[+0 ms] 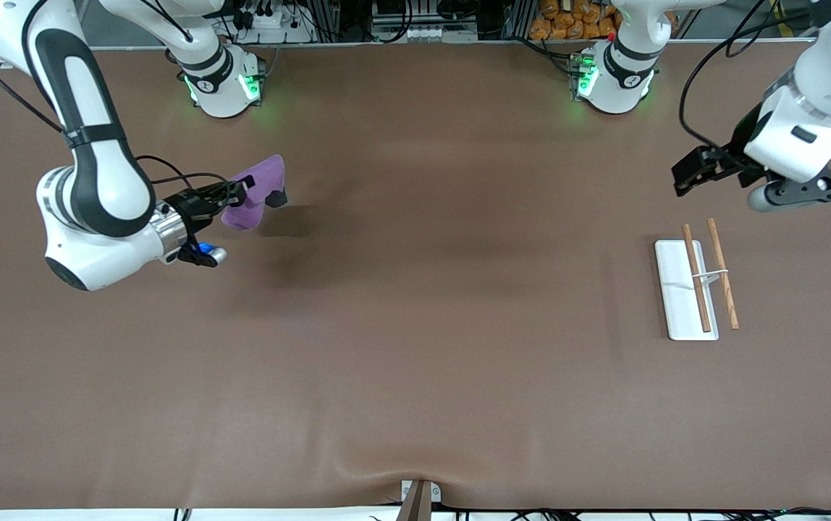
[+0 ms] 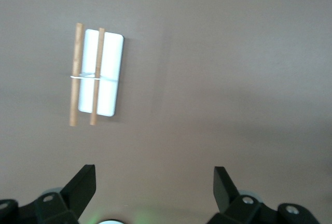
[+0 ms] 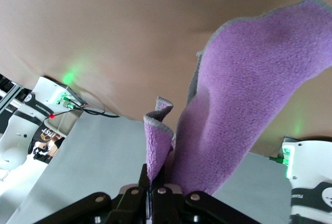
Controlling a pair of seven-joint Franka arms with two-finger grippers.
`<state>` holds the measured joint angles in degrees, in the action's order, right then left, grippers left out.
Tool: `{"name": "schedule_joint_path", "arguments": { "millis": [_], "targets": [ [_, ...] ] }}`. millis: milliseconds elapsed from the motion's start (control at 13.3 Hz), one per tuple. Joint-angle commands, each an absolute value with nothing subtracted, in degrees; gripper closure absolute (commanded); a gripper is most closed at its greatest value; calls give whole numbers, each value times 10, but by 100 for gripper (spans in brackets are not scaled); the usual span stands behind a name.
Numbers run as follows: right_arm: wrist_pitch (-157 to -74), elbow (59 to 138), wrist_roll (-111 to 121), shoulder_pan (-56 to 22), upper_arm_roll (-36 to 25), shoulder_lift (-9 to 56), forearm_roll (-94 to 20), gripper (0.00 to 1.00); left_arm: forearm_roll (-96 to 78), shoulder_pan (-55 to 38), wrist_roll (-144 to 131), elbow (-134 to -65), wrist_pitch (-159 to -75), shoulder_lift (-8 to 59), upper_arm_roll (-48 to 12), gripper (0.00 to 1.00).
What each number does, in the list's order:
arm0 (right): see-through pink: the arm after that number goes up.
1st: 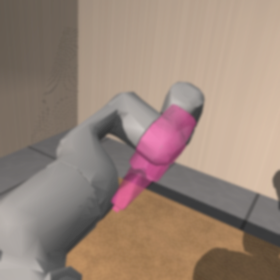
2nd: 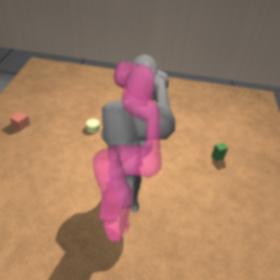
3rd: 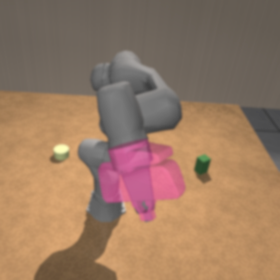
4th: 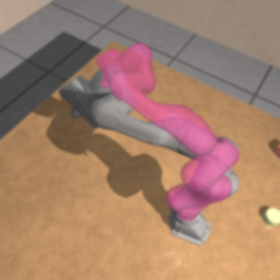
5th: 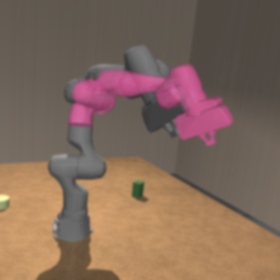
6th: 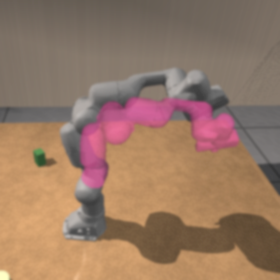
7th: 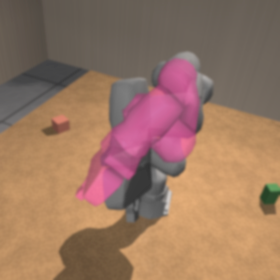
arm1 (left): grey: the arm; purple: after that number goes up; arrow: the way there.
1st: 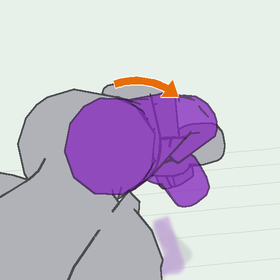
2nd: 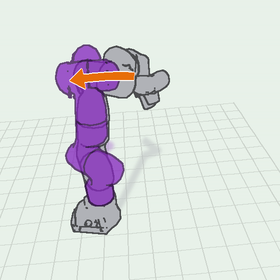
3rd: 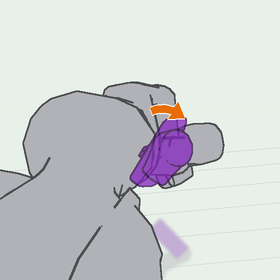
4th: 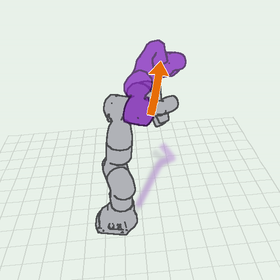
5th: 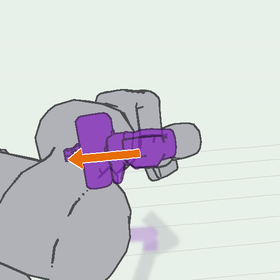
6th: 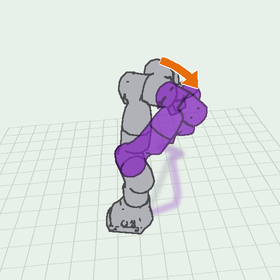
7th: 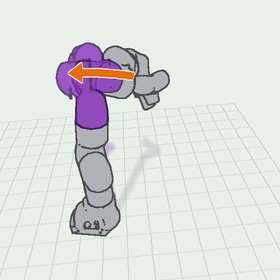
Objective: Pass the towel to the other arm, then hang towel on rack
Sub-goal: 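Lift the towel with the right gripper while the left gripper approaches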
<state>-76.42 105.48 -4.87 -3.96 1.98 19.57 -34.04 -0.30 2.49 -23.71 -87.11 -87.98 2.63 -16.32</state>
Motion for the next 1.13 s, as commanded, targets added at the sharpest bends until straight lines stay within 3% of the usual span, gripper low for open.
{"name": "schedule_joint_path", "arguments": {
  "millis": [0, 451, 1053],
  "targets": [
    [-761, 1024, -96, -71, 16, 188, -353, 100, -49, 25, -279, -865, -906, 40, -165, 0],
    [-799, 951, -261, -147, 16, 192, -396, 100, -57, 18, -306, -865, -915, 54, -166, 0],
    [-931, 875, -451, -232, 15, 197, -439, 100, -47, -25, -381, -864, -944, 86, -166, 0]
  ]
}}
